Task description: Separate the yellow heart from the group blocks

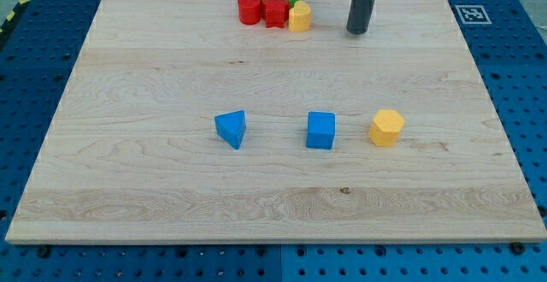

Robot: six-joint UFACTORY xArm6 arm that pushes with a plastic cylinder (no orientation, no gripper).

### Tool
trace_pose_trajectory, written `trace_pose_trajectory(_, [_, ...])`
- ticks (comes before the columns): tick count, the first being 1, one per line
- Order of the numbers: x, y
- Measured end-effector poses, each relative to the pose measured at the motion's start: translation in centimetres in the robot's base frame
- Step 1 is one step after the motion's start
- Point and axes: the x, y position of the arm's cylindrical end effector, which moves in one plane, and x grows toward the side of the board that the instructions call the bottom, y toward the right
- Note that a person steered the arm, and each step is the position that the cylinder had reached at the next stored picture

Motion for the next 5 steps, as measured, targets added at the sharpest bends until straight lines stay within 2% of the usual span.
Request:
trace_pose_trajectory(1, [-4.8, -2.0])
trace_pose_trajectory(2, [-6.2, -5.3])
trace_pose_trajectory(3, [-5.7, -6.3])
trace_pose_trajectory(5, [-1.7, -7.1])
